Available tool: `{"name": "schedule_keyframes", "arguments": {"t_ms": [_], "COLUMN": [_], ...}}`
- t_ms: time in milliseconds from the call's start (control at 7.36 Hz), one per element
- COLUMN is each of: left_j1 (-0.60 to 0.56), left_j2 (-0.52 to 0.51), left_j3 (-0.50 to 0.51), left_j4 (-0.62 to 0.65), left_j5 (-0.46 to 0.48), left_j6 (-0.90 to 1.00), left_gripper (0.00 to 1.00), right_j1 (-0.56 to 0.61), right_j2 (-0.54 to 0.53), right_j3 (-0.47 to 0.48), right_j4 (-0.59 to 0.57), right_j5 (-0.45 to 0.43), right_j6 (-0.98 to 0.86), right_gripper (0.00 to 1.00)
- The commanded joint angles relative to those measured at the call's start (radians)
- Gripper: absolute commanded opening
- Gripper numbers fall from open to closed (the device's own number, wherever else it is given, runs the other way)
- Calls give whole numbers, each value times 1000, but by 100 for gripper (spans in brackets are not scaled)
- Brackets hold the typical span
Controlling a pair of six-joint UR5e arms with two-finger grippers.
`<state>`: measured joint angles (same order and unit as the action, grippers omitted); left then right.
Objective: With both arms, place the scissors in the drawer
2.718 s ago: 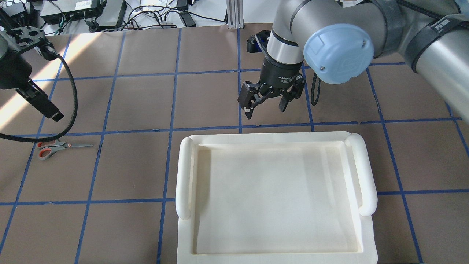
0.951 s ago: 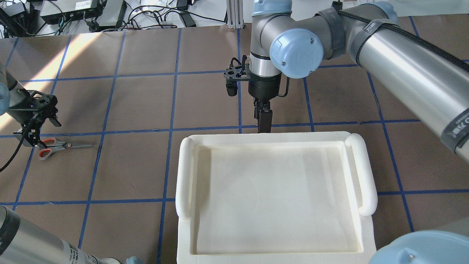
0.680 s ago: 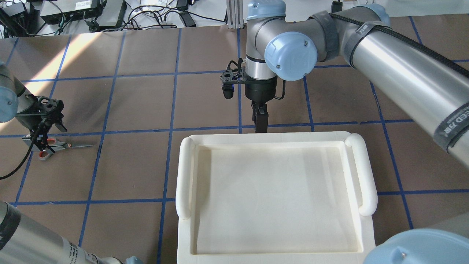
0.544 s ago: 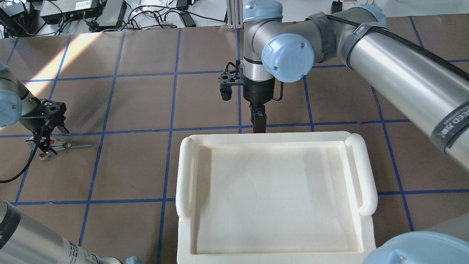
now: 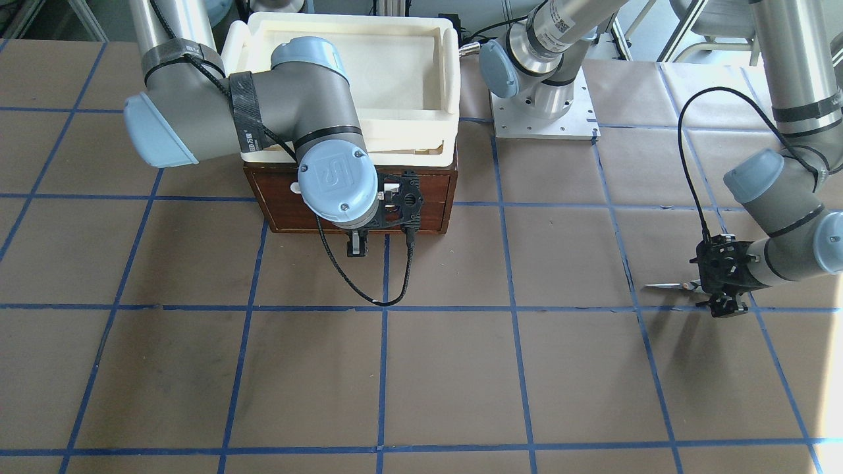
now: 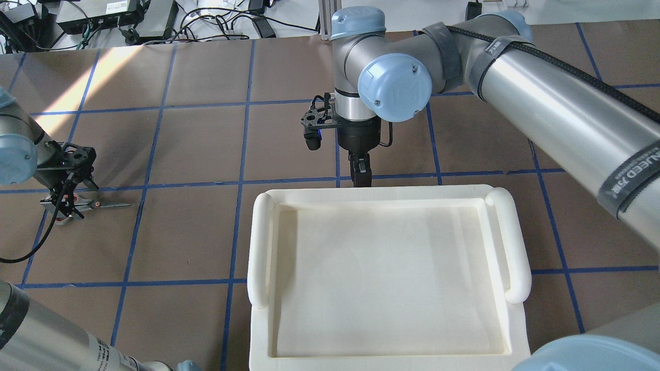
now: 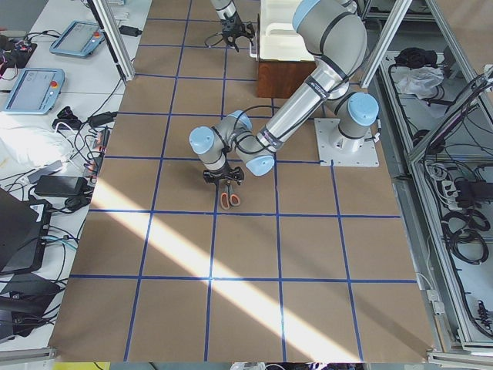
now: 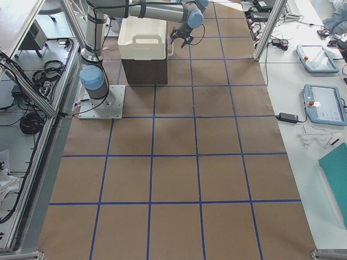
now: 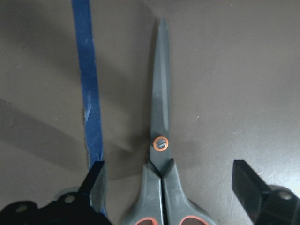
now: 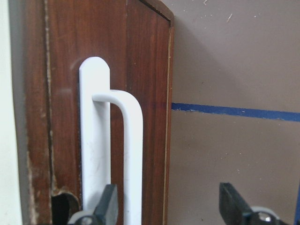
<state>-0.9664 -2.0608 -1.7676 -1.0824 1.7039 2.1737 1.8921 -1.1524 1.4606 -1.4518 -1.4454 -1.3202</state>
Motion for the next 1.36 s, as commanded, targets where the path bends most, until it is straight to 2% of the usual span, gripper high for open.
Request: {"name": "schedule_keyframes", "arguments": {"t_ms": [0,272,408,544,680,816,1087,1223], "left_j1": [0,2,0,0,0,0,-11,-26], "left_j2": [-10,-13,-15,-15,-15,-15,0,14], "left_j3": [0,-1,-3,-3,-3,-3,-1,2], "left_j4": [18,35,35,35,45,47,47,47], "left_j5": [0,-1,0,2,2,2,3,3], "left_j6": [23,34,34,61,69,99,103,103], "left_gripper": [83,81,75,50,18,0,0,0], "right_j1": [-1,-4,-4,-1,-4,-4,-5,-5], "right_j2": [-1,0,2,2,2,2,2,3], "right_j3": [4,10,12,12,18,29,26,21], "right_j4": [19,18,16,17,18,13,2,-24], "right_j5": [-33,-33,-24,-23,-26,-29,-32,-29], "right_j6": [-2,-5,-5,-8,-14,-17,-20,-21], "right_gripper": [77,78,78,77,77,77,74,65]}}
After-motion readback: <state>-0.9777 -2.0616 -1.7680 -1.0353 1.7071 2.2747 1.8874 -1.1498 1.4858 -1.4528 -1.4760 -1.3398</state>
